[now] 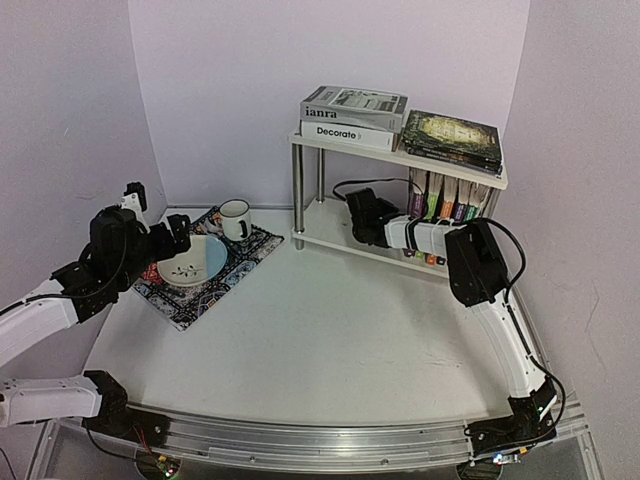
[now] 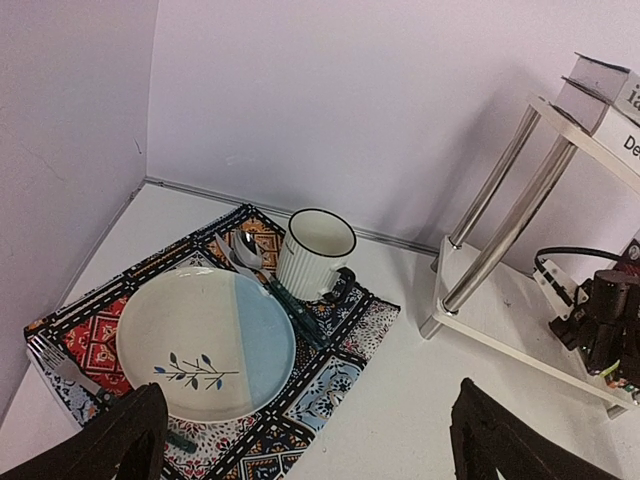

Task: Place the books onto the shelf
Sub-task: Reset both arms

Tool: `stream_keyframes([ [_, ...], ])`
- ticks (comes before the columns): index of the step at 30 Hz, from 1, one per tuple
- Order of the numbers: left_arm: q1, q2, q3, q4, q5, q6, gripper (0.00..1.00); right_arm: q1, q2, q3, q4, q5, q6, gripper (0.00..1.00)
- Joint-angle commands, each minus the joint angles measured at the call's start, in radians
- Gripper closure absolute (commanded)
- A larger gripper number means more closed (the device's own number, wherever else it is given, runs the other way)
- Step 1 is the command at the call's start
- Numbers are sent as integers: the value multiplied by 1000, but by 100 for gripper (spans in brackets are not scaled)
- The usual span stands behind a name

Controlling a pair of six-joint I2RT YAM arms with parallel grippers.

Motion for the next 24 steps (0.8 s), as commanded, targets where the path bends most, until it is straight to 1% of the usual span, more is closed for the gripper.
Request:
stream_keyframes([
  [1,4,-16,37,9,-3,9,0,-8,-52,30,-39,14,54,100],
  [10,4,2,46,10,12,1,0,-2,-87,-8,-47,8,70,100],
  [14,4,8,46,11,16,0,0,33,-135,-58,-48,-42,108,99],
  [18,4,13,46,11,26,-5,0,85,-217,-129,-51,-96,174,99],
  [24,4,4,37,10,34,-9,0,166,-399,-314,-53,-149,276,99],
])
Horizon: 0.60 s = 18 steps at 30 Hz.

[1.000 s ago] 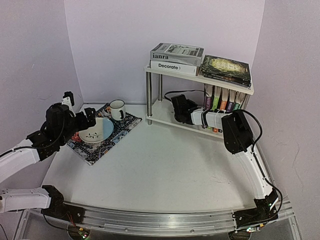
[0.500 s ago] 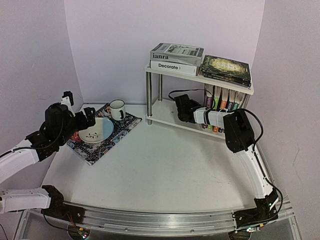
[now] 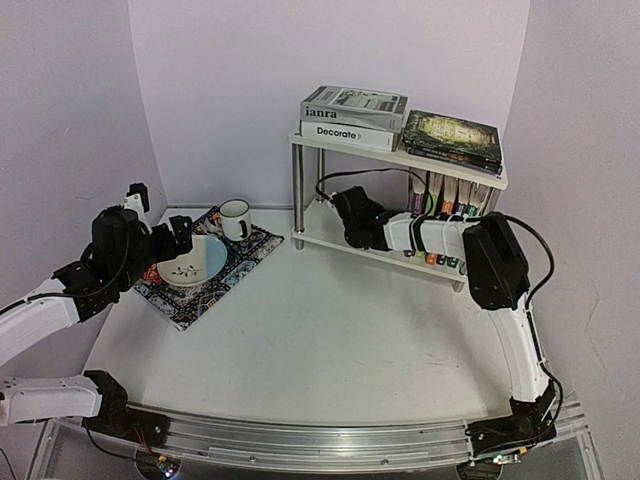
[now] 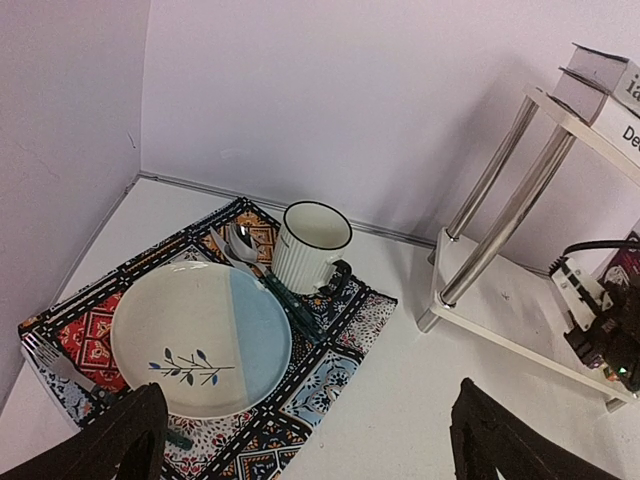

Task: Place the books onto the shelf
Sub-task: Reset both arms

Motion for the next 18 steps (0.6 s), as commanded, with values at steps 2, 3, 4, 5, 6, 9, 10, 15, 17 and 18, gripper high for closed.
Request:
stream_keyframes([
  [2,4,-13,31,11,25,-10,0,84,-244,-181,5,-75,139,97],
  [3,4,-17,28,11,30,-10,0,99,-288,-232,6,-100,149,96],
  [4,4,-20,23,11,37,-8,0,115,-325,-286,11,-127,160,95],
  [5,4,-23,19,12,45,-4,0,129,-357,-331,17,-155,173,94],
  [6,4,-24,17,12,56,7,0,140,-400,-387,24,-191,197,94],
  [9,4,-25,11,13,94,39,0,157,-540,-556,38,-354,301,89],
  [10,3,-25,10,13,106,54,0,158,-596,-614,44,-406,328,86],
  [15,3,-36,-11,25,192,134,0,158,-832,-915,172,-577,442,53],
  [17,3,-39,-22,28,195,148,0,158,-903,-1010,208,-581,477,33],
  [18,3,-40,-27,29,199,154,0,158,-925,-1039,212,-581,490,25],
])
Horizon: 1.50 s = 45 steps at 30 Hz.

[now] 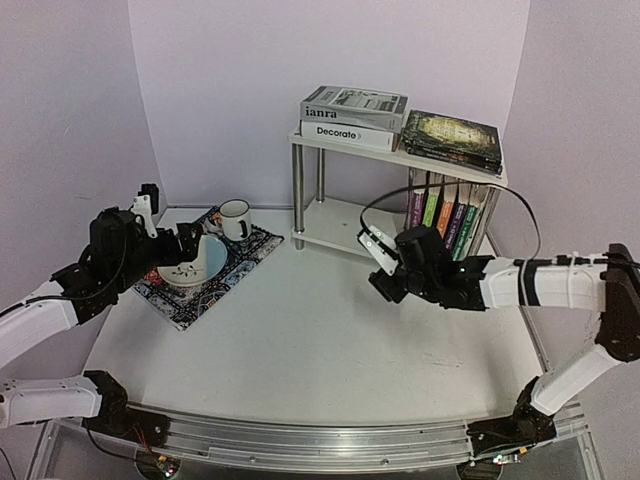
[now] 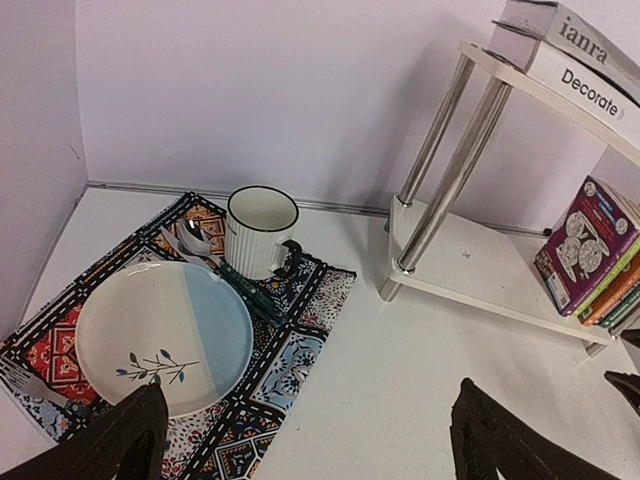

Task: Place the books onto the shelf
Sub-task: Reset both arms

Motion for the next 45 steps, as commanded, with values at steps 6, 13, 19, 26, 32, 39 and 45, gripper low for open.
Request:
stream_keyframes([
  [6,3,-32,-52,38,70,81,0,-4,-212,-263,92,-74,205,13],
  [13,3,-41,-121,104,67,129,0,-4,-289,-449,250,-33,243,7],
  [19,6,-4,-177,191,18,143,0,-94,-307,-511,240,90,422,10],
  [26,82,80,-198,259,-32,112,0,-490,-478,-612,240,-129,629,8],
  [32,176,144,-227,345,-29,112,0,-608,-487,-656,241,-20,681,10],
  [39,280,203,-311,503,-16,149,0,-655,-478,-665,313,-76,502,10],
  [45,307,303,-366,693,-58,228,0,-674,-255,-718,590,-65,406,8],
])
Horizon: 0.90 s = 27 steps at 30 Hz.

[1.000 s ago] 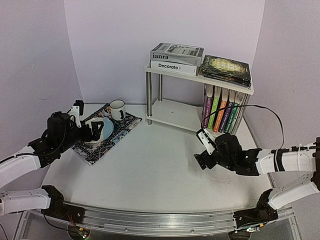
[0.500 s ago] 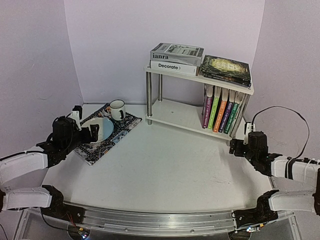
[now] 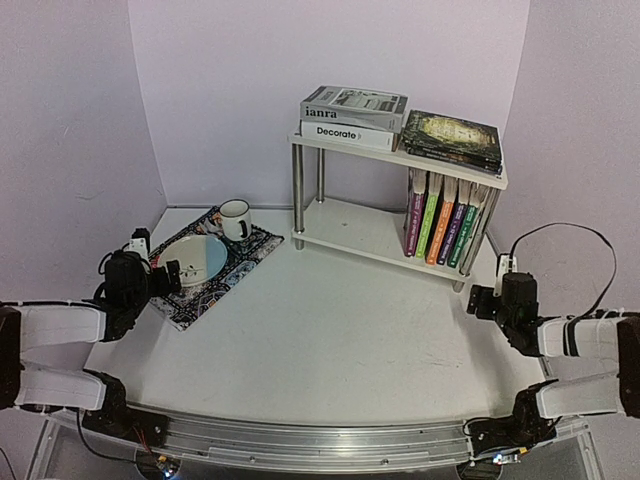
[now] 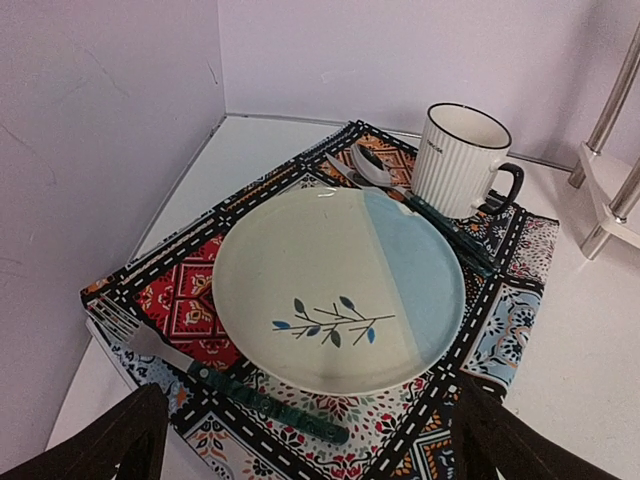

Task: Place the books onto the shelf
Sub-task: Reset both arms

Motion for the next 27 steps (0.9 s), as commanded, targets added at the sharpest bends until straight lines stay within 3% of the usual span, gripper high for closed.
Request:
stream_keyframes([
  [1,29,95,-26,245,-27,69,0,-13,204,-3,219,50,-98,9],
  [5,93,208,-51,422,4,90,0,-44,296,3,362,43,-83,8],
  [8,180,266,-79,521,120,42,0,-66,383,36,424,0,-107,12],
  [12,235,311,-69,559,172,37,0,-79,543,63,533,-121,-150,19],
  [14,237,320,-73,584,155,45,0,-81,534,82,463,-130,-149,19],
  [15,237,325,-72,590,155,46,0,-81,541,83,468,-127,-150,15],
  [16,237,329,-69,594,156,48,0,-81,541,83,471,-124,-145,4],
  [17,238,335,-66,595,153,50,0,-80,540,83,468,-116,-143,3],
  [20,260,350,-65,614,131,55,0,-80,540,87,461,-110,-141,2],
  [23,260,411,-118,776,112,60,0,-81,540,88,460,-112,-141,2],
  [27,259,505,-87,810,177,90,1,-81,540,88,458,-113,-140,2],
])
